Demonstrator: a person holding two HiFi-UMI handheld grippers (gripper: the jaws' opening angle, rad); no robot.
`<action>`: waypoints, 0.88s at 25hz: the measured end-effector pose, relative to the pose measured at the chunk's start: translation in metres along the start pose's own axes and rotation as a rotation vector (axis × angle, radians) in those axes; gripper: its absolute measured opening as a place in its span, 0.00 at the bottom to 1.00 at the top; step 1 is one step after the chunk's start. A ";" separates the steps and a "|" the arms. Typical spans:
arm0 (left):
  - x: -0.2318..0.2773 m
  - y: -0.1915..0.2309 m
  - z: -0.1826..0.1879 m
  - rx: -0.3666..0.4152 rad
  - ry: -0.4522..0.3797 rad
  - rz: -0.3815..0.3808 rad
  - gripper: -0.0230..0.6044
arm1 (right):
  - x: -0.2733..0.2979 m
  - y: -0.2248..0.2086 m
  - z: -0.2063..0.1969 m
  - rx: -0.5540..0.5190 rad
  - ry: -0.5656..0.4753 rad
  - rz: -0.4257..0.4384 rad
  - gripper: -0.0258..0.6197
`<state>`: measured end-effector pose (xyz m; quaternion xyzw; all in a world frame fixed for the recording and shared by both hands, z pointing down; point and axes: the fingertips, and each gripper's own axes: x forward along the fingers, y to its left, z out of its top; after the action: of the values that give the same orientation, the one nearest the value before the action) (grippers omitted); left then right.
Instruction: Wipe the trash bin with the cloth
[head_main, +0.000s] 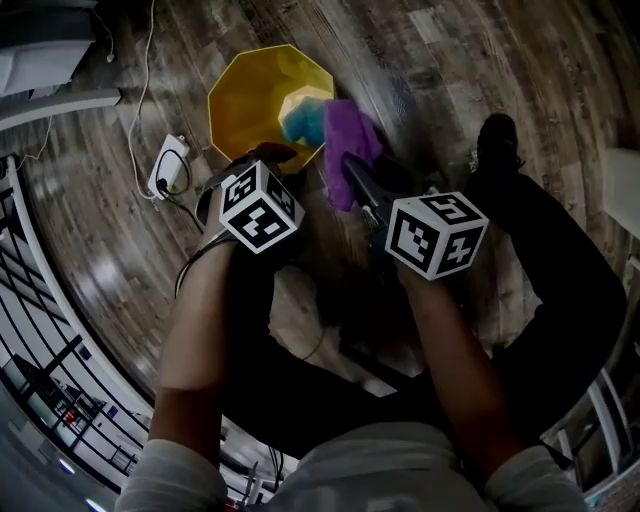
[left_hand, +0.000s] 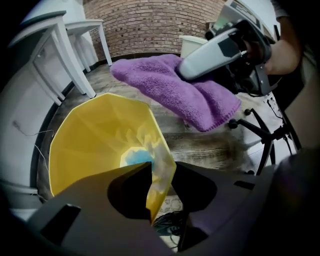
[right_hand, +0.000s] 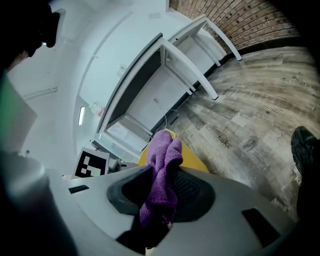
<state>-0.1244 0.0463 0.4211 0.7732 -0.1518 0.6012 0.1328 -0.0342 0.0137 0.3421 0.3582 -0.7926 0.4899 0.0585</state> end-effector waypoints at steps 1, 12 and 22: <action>0.000 -0.001 0.000 0.007 0.004 -0.004 0.22 | 0.000 0.000 0.001 -0.004 -0.009 -0.010 0.22; 0.001 -0.014 0.013 0.097 -0.034 -0.028 0.08 | 0.022 -0.022 -0.008 -0.036 0.023 -0.058 0.22; 0.004 -0.025 0.027 0.108 -0.081 -0.071 0.08 | 0.037 -0.044 -0.012 -0.039 0.040 -0.077 0.22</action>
<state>-0.0895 0.0579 0.4175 0.8079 -0.0970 0.5716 0.1057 -0.0370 -0.0068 0.3975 0.3775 -0.7862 0.4789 0.1002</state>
